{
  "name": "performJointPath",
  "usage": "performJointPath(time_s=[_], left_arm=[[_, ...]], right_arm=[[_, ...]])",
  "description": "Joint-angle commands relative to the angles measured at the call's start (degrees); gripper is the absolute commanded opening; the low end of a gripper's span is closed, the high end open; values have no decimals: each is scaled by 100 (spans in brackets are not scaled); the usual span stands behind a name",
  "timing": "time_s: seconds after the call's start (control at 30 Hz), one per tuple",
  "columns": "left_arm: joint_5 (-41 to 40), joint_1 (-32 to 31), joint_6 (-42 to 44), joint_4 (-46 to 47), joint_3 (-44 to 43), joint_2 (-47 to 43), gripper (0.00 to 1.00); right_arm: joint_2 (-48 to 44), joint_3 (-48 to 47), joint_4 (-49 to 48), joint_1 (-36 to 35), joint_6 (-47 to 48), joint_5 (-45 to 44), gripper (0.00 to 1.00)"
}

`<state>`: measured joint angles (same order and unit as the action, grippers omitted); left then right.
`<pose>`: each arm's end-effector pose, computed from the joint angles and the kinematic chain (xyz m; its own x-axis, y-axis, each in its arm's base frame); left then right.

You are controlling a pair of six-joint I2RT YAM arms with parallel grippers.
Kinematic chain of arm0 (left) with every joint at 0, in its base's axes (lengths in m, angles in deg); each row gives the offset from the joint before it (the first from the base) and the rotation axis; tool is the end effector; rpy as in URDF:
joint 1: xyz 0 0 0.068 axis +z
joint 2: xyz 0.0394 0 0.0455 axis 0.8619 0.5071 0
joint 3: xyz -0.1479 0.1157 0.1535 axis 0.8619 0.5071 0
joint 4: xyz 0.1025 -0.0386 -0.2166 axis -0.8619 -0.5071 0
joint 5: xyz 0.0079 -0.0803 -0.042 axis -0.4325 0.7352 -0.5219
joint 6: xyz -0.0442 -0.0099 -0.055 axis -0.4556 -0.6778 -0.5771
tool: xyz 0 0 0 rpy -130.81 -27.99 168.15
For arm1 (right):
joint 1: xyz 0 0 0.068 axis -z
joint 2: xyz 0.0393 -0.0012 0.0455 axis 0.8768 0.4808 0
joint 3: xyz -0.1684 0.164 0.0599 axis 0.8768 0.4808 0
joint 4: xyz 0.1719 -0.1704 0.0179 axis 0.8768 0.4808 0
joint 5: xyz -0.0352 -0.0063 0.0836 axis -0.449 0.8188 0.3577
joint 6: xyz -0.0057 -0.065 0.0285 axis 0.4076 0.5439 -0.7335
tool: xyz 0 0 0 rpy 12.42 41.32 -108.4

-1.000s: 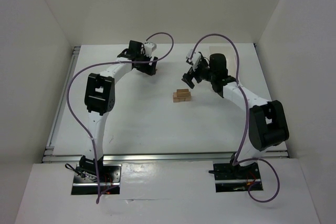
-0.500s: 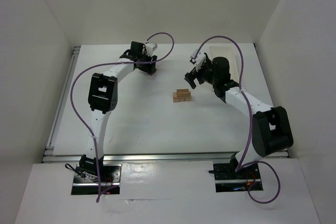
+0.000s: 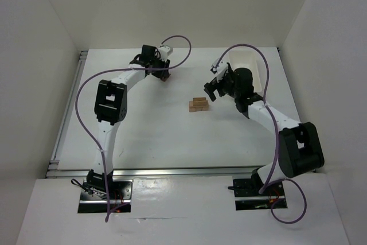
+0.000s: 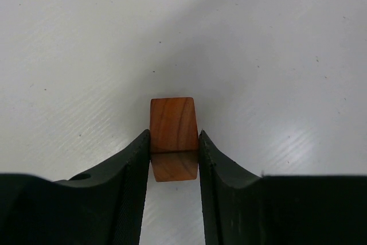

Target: Build the wood block tower

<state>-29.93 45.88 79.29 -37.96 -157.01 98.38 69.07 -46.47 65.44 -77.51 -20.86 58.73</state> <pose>0.5101 -0.1419 0.1442 -0.5590 0.2126 -0.8015 0.5009 0.8568 -0.1221 0.3193 0.1144 0.2303 -0.0538 -0.4069 -0.9119 -0.6566 0.7025 -0.2747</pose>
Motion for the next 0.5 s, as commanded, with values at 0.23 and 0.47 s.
performJointPath(time_s=[0.23,0.47], left_arm=[[1893,11,1799,-383,893,-1995,13],[2374,-638,3356,-1701,1114,-2823,13]], right_arm=[[-1000,718,-485,78,-500,-704,100],[-1641,598,563,131,-2642,-3271,100]])
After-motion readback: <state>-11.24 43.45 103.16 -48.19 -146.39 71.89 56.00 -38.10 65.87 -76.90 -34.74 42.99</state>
